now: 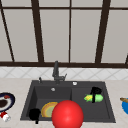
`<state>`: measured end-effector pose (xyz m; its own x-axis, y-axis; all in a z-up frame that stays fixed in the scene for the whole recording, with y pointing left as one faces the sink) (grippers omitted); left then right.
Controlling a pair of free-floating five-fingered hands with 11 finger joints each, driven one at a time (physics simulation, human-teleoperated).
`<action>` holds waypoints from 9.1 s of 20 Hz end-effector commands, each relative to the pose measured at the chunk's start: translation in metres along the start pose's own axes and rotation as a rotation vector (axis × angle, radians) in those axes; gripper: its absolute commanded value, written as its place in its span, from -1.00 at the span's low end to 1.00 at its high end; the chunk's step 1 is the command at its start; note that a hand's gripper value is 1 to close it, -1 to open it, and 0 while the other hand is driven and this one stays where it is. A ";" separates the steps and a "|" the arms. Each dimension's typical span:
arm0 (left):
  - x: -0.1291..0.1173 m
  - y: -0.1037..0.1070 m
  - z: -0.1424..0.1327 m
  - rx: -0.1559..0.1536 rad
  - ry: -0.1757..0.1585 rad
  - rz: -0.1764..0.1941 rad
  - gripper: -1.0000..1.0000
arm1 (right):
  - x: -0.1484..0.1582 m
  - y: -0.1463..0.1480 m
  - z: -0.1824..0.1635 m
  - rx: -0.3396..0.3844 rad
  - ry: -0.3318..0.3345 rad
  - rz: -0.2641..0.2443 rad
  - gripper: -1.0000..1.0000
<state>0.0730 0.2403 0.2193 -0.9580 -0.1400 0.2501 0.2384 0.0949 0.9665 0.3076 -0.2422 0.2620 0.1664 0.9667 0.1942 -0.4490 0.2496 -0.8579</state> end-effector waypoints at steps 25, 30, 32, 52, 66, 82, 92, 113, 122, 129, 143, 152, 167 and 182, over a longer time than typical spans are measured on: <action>0.000 0.000 0.000 0.000 0.000 0.000 0.00 | -0.209 -0.035 0.016 -0.001 -0.025 -0.037 1.00; 0.000 0.000 0.000 0.000 0.000 0.000 0.00 | -0.251 -0.035 -0.002 -0.006 -0.027 -0.038 1.00; 0.000 0.000 0.000 0.000 0.000 0.000 0.00 | -0.267 -0.033 -0.011 -0.005 -0.028 -0.042 1.00; 0.000 0.000 0.000 0.000 0.000 0.000 0.00 | -0.410 0.003 -0.120 -0.016 -0.026 -0.035 1.00; 0.000 0.000 0.000 0.000 0.000 0.000 0.00 | -0.413 0.017 -0.077 -0.325 -0.117 -0.060 1.00; 0.000 0.000 0.000 0.000 0.000 0.000 0.00 | -0.390 -0.052 -0.077 -0.039 0.006 0.022 -1.00; 0.000 0.000 0.000 0.000 0.000 0.000 0.00 | -0.332 -0.080 -0.090 -0.036 0.102 0.152 -1.00; 0.000 0.000 0.000 0.000 0.000 0.000 0.00 | -0.253 -0.067 -0.123 -0.090 0.162 0.256 -1.00; 0.000 0.000 0.000 0.000 0.000 0.000 0.00 | -0.190 -0.040 -0.142 -0.112 0.240 0.348 -1.00; 0.000 0.000 0.000 0.000 0.000 0.000 0.00 | -0.137 -0.021 -0.161 -0.118 0.248 0.360 -1.00; 0.000 0.000 0.000 0.000 0.000 0.000 0.00 | -0.022 -0.006 -0.217 -0.133 0.258 0.375 -1.00; 0.000 0.000 0.000 0.000 0.000 0.000 0.00 | 0.049 -0.003 -0.266 -0.135 0.263 0.385 -1.00; 0.000 0.000 0.000 0.000 0.000 0.000 0.00 | 0.162 -0.001 -0.359 -0.143 0.271 0.401 -1.00; 0.000 0.000 0.000 0.000 0.000 0.000 0.00 | 0.226 0.031 -0.410 -0.201 0.581 0.481 -1.00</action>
<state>0.0730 0.2403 0.2193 -0.9580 -0.1400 0.2501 0.2384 0.0949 0.9665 0.6638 -0.0511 0.0913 0.4828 0.7564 -0.4413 -0.3987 -0.2588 -0.8798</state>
